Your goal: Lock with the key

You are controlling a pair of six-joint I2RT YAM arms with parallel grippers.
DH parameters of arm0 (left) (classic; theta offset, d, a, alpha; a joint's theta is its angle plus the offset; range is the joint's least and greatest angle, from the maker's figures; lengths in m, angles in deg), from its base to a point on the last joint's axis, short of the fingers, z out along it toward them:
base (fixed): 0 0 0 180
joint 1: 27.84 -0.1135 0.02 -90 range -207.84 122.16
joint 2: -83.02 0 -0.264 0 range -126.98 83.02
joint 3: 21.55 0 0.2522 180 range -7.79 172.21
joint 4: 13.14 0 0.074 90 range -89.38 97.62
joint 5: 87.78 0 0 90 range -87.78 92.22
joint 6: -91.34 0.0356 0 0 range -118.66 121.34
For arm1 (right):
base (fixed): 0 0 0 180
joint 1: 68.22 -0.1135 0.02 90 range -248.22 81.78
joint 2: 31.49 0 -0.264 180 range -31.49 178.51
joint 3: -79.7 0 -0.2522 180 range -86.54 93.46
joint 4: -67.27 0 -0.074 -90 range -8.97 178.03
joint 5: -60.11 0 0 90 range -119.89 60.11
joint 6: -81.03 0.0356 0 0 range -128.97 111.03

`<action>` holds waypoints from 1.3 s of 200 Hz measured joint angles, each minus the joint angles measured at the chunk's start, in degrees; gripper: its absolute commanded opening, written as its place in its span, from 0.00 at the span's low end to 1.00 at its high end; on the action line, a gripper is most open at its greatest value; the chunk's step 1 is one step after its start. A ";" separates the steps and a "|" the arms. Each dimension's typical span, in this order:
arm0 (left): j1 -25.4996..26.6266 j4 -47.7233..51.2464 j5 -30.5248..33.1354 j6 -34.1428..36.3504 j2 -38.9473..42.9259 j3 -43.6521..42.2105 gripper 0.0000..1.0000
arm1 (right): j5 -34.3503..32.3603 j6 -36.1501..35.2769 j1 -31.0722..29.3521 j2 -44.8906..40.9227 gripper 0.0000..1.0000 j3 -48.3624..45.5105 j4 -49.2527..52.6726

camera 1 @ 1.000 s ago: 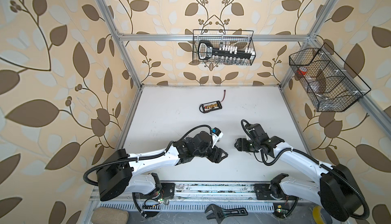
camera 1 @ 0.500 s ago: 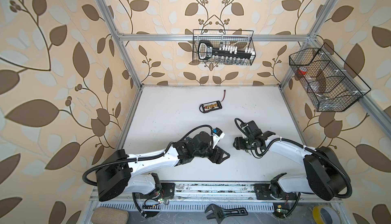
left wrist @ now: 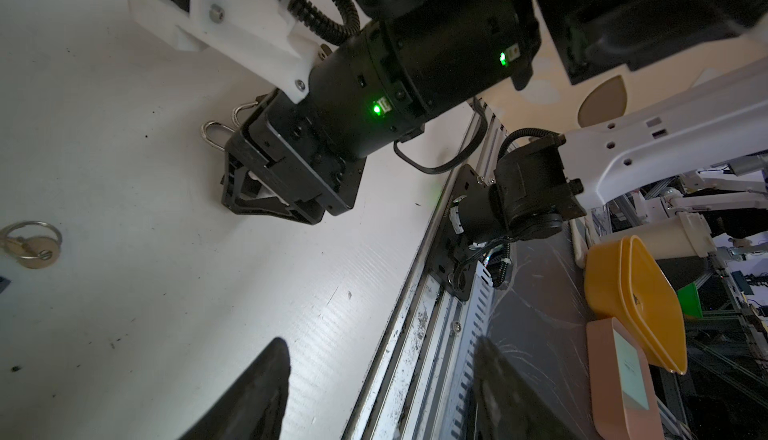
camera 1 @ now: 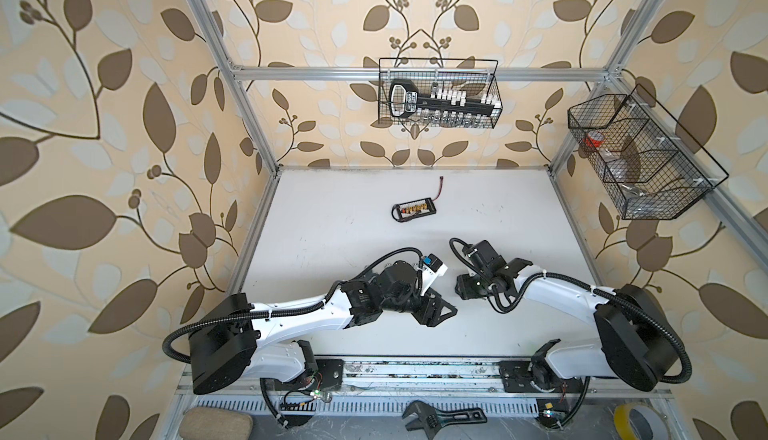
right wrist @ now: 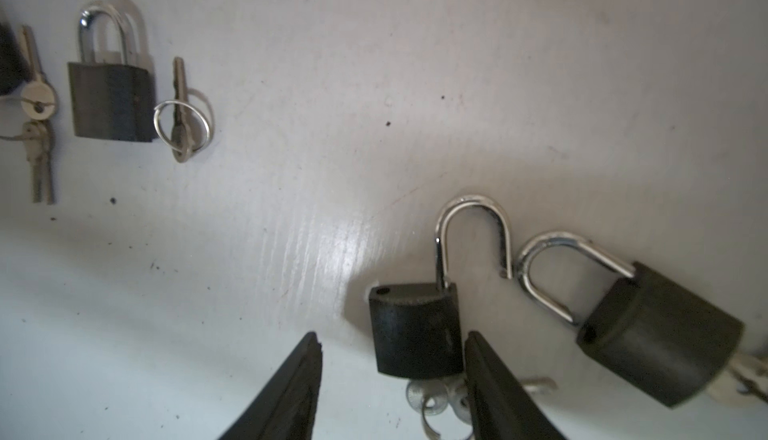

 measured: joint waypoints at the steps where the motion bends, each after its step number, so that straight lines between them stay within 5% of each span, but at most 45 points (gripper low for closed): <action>1: 0.00 0.00 0.00 0.00 0.00 0.00 0.69 | -0.07 -0.02 0.00 0.02 0.53 0.04 0.07; 102: 0.00 -0.24 0.98 -0.04 1.14 -1.60 0.69 | -5.44 -0.59 -3.13 6.84 0.44 4.74 1.46; 186: 0.00 1.81 3.76 -0.31 5.35 -2.29 0.69 | -9.49 2.19 -7.37 6.56 0.20 4.68 2.78; 260: -8.13 9.33 8.70 -0.63 22.60 -2.25 0.73 | -5.22 1.95 -7.45 -20.46 0.03 0.37 -4.20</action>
